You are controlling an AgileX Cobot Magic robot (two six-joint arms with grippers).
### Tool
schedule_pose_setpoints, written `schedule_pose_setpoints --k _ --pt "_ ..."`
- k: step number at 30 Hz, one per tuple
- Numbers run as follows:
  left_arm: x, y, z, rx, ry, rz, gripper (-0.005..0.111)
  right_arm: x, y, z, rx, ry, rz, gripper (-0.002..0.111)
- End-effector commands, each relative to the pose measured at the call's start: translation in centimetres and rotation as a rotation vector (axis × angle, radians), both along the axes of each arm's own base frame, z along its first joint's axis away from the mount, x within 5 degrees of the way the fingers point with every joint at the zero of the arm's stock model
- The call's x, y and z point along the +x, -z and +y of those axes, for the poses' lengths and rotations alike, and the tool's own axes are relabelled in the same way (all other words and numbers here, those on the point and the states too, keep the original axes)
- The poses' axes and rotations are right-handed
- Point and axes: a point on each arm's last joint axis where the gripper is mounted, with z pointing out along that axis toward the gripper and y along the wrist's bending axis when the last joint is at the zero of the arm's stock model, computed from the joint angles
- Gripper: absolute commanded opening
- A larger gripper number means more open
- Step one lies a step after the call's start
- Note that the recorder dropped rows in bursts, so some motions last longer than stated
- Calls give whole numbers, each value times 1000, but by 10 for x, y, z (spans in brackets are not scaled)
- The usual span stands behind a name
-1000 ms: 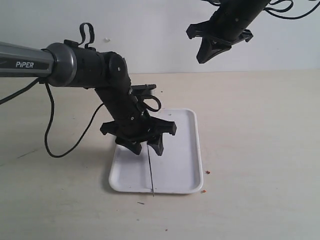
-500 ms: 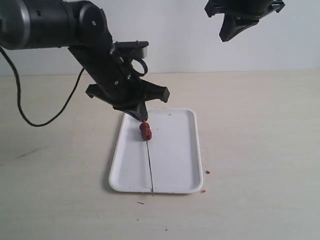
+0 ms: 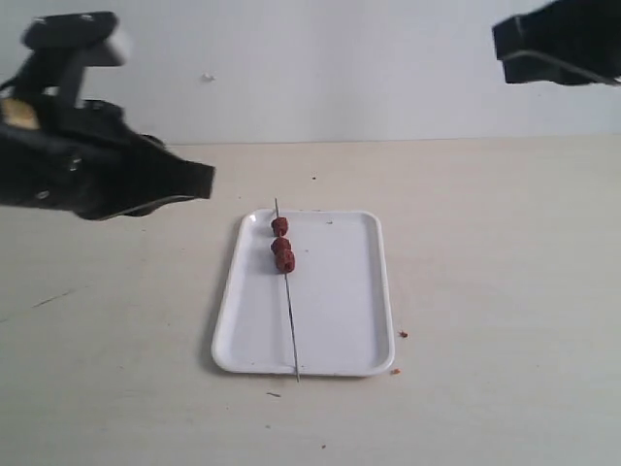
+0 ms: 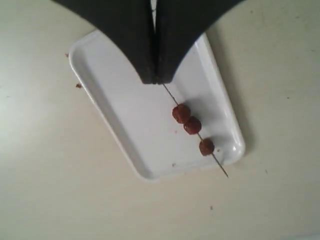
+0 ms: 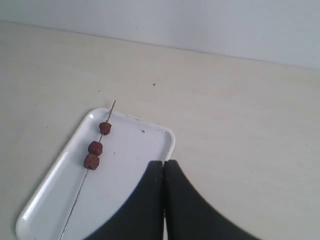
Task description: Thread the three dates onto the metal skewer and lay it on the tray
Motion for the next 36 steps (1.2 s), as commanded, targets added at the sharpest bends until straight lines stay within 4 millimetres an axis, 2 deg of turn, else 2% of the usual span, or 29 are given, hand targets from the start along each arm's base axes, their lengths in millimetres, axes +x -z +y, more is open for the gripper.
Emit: schedule_pose_setpoints --k 1,5,8,11,17,23,25,27,30,36 --pt "-54 -6 40 -121 -41 -191 0 -70 3 -8 39 71 -222 0" --pt "-119 2 88 -265 -71 -406 0 -150 13 -14 101 102 -424 0" --pt "-140 5 104 -332 -77 -496 0 -183 14 -13 130 72 -491 0" --pt "-165 8 120 -407 -70 -592 0 -224 11 -11 136 10 -583 0" --pt "-183 0 133 -489 -71 -702 0 -266 6 -13 148 0 -778 0" --pt "-184 0 134 -493 -70 -711 0 -271 6 -14 127 4 -810 0" --pt "-184 0 134 -493 -70 -711 0 -269 6 -17 33 30 -830 0" --pt "-184 0 134 -493 -70 -711 0 -265 11 -20 -75 118 -814 0" --pt "-184 0 134 -493 -70 -711 0 -259 19 -22 -146 229 -790 0" --pt "-184 0 134 -493 -70 -711 0 -242 48 -29 -195 385 -708 0"
